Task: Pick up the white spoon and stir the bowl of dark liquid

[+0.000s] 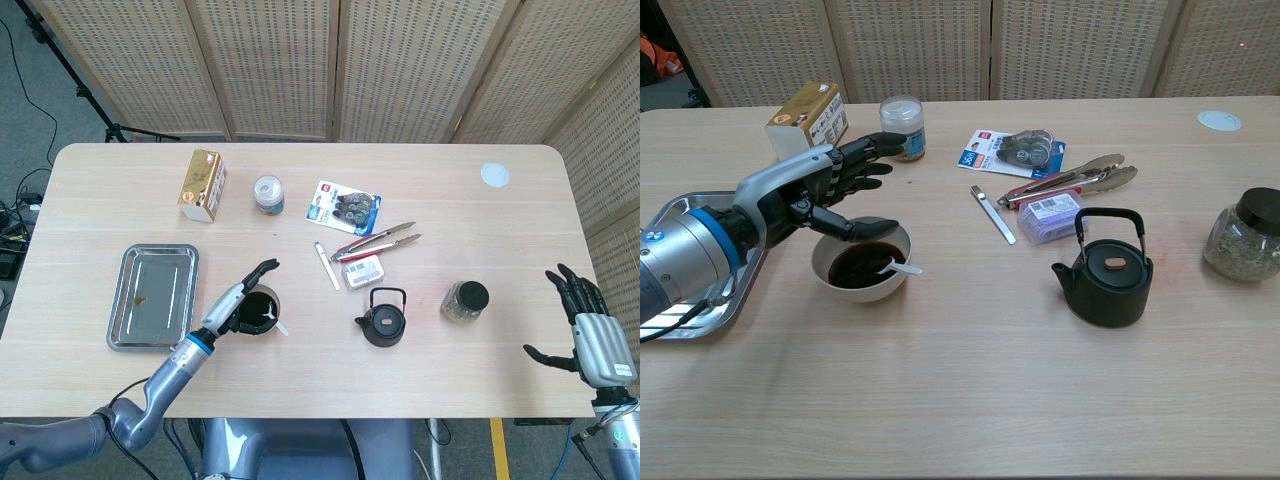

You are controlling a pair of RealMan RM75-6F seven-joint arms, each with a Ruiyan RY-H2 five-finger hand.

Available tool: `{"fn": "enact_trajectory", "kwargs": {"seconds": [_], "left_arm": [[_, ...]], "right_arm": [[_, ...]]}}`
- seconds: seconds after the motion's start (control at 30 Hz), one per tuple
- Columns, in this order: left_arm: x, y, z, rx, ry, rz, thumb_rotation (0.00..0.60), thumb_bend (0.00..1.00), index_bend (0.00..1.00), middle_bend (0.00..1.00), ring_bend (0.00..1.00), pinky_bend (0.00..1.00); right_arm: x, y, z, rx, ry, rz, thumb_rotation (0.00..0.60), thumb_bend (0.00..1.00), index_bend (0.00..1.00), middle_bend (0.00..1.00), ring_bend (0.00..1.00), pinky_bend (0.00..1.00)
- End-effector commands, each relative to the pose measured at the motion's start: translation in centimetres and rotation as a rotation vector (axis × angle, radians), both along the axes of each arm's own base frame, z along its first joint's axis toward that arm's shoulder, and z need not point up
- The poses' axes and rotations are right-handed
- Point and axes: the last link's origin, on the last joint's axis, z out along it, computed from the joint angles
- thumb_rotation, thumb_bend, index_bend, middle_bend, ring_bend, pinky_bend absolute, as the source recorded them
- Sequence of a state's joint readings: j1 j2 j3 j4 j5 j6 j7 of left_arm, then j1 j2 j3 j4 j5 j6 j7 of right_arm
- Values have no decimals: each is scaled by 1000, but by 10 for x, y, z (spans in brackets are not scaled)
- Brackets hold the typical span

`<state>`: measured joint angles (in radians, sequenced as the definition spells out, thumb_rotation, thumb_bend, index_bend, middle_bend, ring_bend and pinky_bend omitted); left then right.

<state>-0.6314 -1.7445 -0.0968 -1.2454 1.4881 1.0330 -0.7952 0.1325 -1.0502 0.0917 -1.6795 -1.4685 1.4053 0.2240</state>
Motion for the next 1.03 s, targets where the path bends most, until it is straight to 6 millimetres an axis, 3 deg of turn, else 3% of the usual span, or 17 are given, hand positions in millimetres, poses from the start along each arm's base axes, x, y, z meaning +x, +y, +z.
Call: {"fn": "enact_trajectory", "kwargs": {"seconds": [0.03, 0.13, 0.3, 0.33, 0.53, 0.8, 1.03], "left_arm": [[-10, -1, 14, 65, 87, -43, 600, 143, 10, 0, 0, 0], [-23, -1, 30, 134, 198, -63, 600, 38, 0, 0, 0, 0], [-51, -9, 65, 285, 412, -57, 600, 25, 0, 0, 0, 0], [-75, -12, 87, 364, 530, -18, 600, 32, 0, 0, 0, 0], [-119, -48, 144, 428, 798, 158, 600, 68, 0, 0, 0, 0], [-147, -90, 179, 457, 880, 258, 600, 52, 0, 0, 0, 0], [-163, -109, 197, 591, 918, 280, 600, 51, 0, 0, 0, 0]], "right_arm": [[0, 0, 0, 1, 1, 1, 600, 0, 0, 0, 0, 0], [1, 1, -1, 5, 3, 3, 600, 0, 0, 0, 0, 0], [1, 1, -2, 0, 21, 11, 600, 0, 0, 0, 0, 0], [2, 1, -3, -2, 29, 14, 600, 0, 0, 0, 0, 0], [3, 5, -7, 21, 79, 50, 600, 0, 0, 0, 0, 0], [4, 6, -7, 1, 116, 72, 600, 0, 0, 0, 0, 0], [4, 7, -7, -24, 145, 74, 600, 0, 0, 0, 0, 0]]}}
